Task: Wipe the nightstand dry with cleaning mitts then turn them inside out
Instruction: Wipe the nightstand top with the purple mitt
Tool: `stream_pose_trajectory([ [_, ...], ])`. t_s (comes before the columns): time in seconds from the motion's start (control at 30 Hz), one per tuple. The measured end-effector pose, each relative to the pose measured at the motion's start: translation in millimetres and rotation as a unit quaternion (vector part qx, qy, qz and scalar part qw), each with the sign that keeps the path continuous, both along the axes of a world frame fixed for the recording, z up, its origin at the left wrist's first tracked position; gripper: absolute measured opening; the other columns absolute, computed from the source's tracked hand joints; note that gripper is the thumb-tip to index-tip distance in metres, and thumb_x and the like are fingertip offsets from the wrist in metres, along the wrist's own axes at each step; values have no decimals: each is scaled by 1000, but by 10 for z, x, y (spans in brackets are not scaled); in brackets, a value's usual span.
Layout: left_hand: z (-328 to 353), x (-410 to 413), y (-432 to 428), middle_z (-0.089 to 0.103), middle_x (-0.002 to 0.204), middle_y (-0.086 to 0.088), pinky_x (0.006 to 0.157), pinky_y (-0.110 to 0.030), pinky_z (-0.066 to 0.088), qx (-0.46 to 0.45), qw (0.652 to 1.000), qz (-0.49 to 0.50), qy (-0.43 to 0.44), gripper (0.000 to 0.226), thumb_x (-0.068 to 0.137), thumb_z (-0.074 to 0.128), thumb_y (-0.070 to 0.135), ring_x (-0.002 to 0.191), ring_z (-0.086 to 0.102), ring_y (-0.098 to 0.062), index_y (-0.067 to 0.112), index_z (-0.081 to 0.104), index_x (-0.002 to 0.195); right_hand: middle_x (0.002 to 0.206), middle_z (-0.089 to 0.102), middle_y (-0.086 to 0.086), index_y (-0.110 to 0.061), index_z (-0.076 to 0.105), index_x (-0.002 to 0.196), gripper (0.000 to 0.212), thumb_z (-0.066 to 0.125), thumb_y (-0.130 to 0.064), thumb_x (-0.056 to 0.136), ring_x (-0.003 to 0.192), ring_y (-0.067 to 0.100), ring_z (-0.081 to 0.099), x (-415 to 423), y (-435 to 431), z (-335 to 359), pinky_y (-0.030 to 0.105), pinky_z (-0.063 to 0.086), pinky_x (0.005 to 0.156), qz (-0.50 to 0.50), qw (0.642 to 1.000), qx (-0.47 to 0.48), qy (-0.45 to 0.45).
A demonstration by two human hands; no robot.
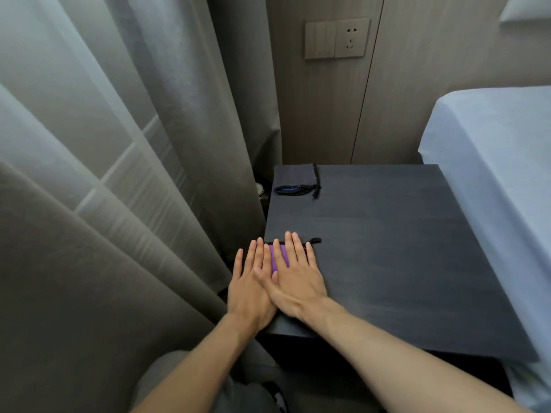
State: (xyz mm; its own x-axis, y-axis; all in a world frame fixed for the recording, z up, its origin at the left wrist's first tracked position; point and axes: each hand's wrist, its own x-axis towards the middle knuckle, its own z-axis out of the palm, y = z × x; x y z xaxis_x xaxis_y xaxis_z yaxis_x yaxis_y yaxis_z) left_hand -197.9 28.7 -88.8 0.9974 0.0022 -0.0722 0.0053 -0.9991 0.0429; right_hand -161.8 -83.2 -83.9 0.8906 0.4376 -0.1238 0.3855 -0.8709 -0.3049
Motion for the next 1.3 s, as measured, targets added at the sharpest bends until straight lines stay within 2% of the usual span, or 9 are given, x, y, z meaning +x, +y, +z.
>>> stream_pose_trajectory([
  [0.13, -27, -139, -133, -17, 163, -8, 119, -38, -18, -25, 997, 65, -18, 73, 83, -20, 44, 149, -23, -19, 13, -20, 149, 169, -9, 8, -21, -1, 161, 110, -26, -80, 71, 153, 20, -19, 37, -108, 27, 45, -10, 123, 90, 996, -2, 6],
  [0.27, -156, -251, -336, 10, 164, -17, 120, -41, -6, -31, 988, 140, -60, 69, 96, 6, 39, 152, -1, -25, 3, 10, 155, 169, -7, 4, -25, 0, 161, 79, 0, -70, 95, 153, 16, -19, 71, -233, 1, 43, -12, 123, 164, 986, -17, -5],
  [0.37, -163, -360, -506, 24, 158, -27, 120, -42, 2, -58, 976, 191, -86, 71, 94, 11, 40, 151, 15, -34, -2, 18, 151, 169, -5, 1, -28, 3, 161, 73, 5, -66, 99, 153, 14, -18, 50, -312, -35, 43, -11, 123, 199, 980, -21, -20],
  [0.53, -66, -489, -719, -14, 158, -26, 116, -40, -20, -91, 960, 261, -49, 81, 83, -12, 46, 152, -13, -34, -3, -15, 147, 169, -8, -2, -33, 1, 160, 71, 5, -70, 99, 152, 12, -20, 77, -454, 11, 46, -11, 123, 269, 962, -29, -18],
  [0.63, -112, -547, -804, 33, 150, -37, 120, -44, 5, -91, 956, 262, -96, 75, 88, 25, 38, 148, 22, -41, -11, 22, 145, 169, -6, -3, -33, 3, 160, 72, 4, -70, 99, 152, 11, -21, 95, -527, 24, 48, -11, 123, 306, 951, -34, -28],
  [0.67, -139, -565, -830, 40, 146, -37, 120, -45, 9, -87, 954, 269, -104, 75, 87, 32, 35, 148, 21, -41, -13, 28, 144, 169, -6, -3, -33, 3, 160, 73, 1, -70, 98, 152, 11, -21, 94, -552, 23, 48, -12, 122, 317, 947, -37, -32],
  [0.77, -199, -595, -916, 33, 149, -37, 124, -44, 0, -98, 948, 285, -97, 80, 83, 36, 34, 151, 2, -39, -12, 21, 146, 169, -7, -3, -33, 3, 160, 73, -1, -70, 97, 151, 11, -22, 103, -618, 43, 49, -16, 121, 340, 939, -44, -35],
  [0.9, -178, -614, -1020, 28, 153, -36, 124, -43, -3, -109, 950, 288, -54, 84, 76, 50, 31, 150, 11, -38, -14, 32, 145, 168, -8, -4, -35, -1, 160, 67, 9, -66, 101, 151, 9, -24, 130, -686, 36, 51, -14, 121, 357, 932, -48, -35],
  [1.3, -260, -630, -1455, 20, 156, -38, 123, -48, 6, -120, 944, 289, -106, 76, 84, 28, 27, 149, 17, -44, -15, 24, 147, 169, -6, -5, -33, 4, 160, 68, 5, -66, 101, 152, 10, -20, 150, -1134, 27, 54, -11, 121, 374, 924, -57, -55],
])
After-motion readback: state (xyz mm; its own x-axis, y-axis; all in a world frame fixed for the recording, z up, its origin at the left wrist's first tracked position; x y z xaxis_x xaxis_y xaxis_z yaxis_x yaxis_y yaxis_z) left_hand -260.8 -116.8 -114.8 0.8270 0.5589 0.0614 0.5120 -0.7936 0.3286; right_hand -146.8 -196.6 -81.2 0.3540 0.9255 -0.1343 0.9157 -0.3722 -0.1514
